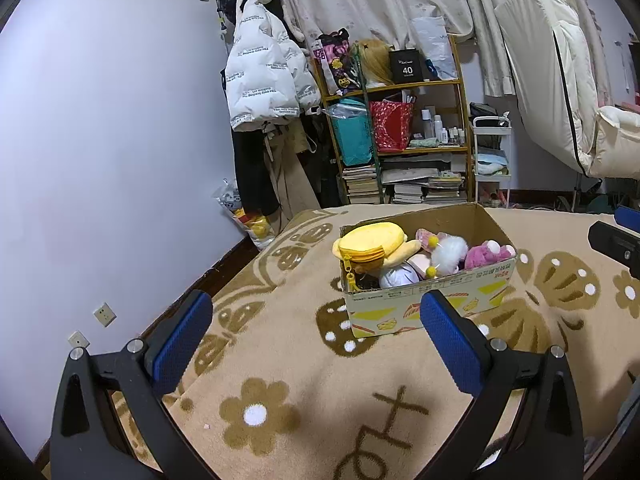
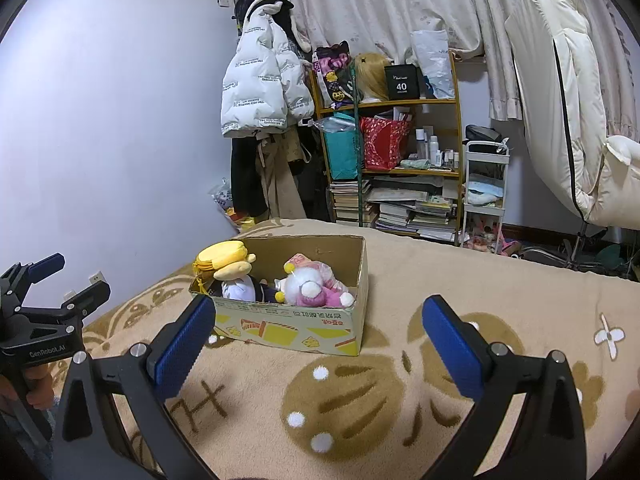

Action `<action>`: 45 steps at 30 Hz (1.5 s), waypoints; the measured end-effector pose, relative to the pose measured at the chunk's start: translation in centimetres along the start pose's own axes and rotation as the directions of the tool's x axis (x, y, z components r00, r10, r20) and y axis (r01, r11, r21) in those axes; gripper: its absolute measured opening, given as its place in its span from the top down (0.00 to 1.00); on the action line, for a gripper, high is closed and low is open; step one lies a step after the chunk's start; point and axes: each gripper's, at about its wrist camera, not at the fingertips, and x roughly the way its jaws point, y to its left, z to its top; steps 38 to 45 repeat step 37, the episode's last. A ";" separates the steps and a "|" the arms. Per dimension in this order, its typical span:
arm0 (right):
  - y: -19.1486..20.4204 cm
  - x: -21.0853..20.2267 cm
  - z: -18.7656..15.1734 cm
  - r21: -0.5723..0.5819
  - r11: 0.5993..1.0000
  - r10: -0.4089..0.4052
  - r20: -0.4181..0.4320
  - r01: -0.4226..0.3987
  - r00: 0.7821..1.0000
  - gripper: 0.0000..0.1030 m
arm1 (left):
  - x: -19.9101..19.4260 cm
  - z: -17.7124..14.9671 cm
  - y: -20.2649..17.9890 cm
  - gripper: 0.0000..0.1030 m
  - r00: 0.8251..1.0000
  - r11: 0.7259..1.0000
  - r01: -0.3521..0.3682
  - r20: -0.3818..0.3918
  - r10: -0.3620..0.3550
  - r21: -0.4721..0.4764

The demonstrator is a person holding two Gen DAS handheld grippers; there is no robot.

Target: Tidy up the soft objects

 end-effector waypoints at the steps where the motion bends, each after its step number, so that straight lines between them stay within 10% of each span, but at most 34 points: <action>1: 0.0 0.0 0.0 0.000 1.000 0.000 0.000 0.000 1.000 0.00 | 0.0 0.0 0.0 0.01 1.000 1.000 0.001 -0.001 -0.001 0.000; 45: -0.3 -0.1 0.1 0.001 1.000 0.001 -0.001 -0.001 1.000 0.00 | 0.4 0.0 0.5 0.01 1.000 0.999 0.017 -0.024 -0.018 -0.044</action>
